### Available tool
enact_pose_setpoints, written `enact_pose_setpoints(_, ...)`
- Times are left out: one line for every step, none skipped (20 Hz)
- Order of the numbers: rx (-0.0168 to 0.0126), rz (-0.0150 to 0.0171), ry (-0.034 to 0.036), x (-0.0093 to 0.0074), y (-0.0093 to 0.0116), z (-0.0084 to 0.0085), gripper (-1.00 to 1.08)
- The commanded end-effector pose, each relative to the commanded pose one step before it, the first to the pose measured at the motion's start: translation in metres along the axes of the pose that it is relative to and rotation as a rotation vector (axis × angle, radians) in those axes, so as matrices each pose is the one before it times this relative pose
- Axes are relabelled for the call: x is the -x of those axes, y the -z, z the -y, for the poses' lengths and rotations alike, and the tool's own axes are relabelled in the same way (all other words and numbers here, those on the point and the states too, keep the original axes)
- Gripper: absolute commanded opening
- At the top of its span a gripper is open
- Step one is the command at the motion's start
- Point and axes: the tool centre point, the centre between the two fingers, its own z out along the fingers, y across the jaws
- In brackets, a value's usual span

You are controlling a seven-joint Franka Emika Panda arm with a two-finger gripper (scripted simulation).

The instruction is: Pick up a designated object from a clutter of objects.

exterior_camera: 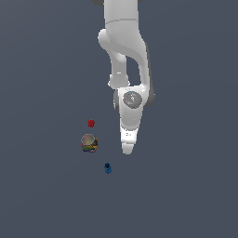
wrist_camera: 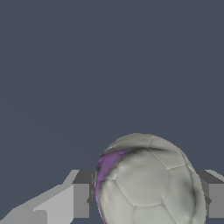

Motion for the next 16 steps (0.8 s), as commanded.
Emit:
enact_pose_setpoints(-0.00160, 0.00013, 0.00015, 0.00000, -0.00096, 0.00058, -1.00)
enact_pose_setpoints(0.00000, 0.00000, 0.00000, 0.00000, 0.00000, 0.00000, -1.00)
enact_pose_setpoints(0.00000, 0.00000, 0.00000, 0.00000, 0.00000, 0.00000, -1.00)
enact_pose_setpoints(0.00000, 0.00000, 0.00000, 0.00000, 0.00000, 0.00000, -1.00)
enact_pose_setpoints(0.00000, 0.00000, 0.00000, 0.00000, 0.00000, 0.00000, -1.00)
enact_pose_setpoints(0.00195, -0.00001, 0.00016, -0.00016, 0.00092, -0.00062, -1.00)
enact_pose_setpoints(0.00000, 0.00000, 0.00000, 0.00003, 0.00026, -0.00009, -1.00)
enact_pose_setpoints(0.00000, 0.00000, 0.00000, 0.00009, 0.00079, -0.00027, -1.00)
enact_pose_setpoints(0.00000, 0.00000, 0.00000, 0.00015, 0.00132, -0.00046, -1.00)
enact_pose_setpoints(0.00000, 0.00000, 0.00000, 0.00021, 0.00185, -0.00064, -1.00)
enact_pose_setpoints(0.00000, 0.00000, 0.00000, 0.00027, 0.00237, -0.00082, -1.00)
enact_pose_setpoints(0.00000, 0.00000, 0.00000, 0.00032, 0.00290, -0.00100, -1.00)
enact_pose_setpoints(0.00000, 0.00000, 0.00000, 0.00038, 0.00341, -0.00118, -1.00)
enact_pose_setpoints(0.00000, 0.00000, 0.00000, 0.00044, 0.00393, -0.00136, -1.00)
enact_pose_setpoints(0.00000, 0.00000, 0.00000, 0.00049, 0.00444, -0.00154, -1.00)
enact_pose_setpoints(-0.00033, -0.00037, 0.00048, 0.00030, 0.00481, -0.00168, -1.00)
